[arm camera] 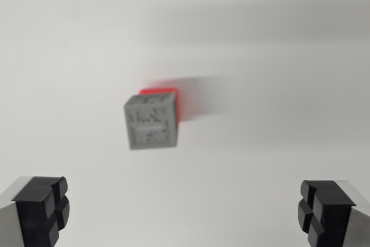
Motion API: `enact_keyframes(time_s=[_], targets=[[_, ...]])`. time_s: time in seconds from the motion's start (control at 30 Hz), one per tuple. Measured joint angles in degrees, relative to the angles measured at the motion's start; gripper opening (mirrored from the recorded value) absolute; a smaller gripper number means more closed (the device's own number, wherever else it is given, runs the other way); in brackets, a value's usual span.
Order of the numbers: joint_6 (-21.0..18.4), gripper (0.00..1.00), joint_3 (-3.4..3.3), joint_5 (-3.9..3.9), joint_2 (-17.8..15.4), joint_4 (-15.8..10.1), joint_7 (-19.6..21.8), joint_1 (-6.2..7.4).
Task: Destack cube
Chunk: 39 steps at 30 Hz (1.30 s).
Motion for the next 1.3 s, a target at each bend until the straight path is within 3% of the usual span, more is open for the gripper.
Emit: enact_keyframes(time_s=[0.63,1.3], targets=[[7.61,1.00,0.40,-0.01,1.17,-7.04,-0.50,1.24],[17.90,1.00,1.01,-0.33,5.23,-14.12,-0.99,2.94]])
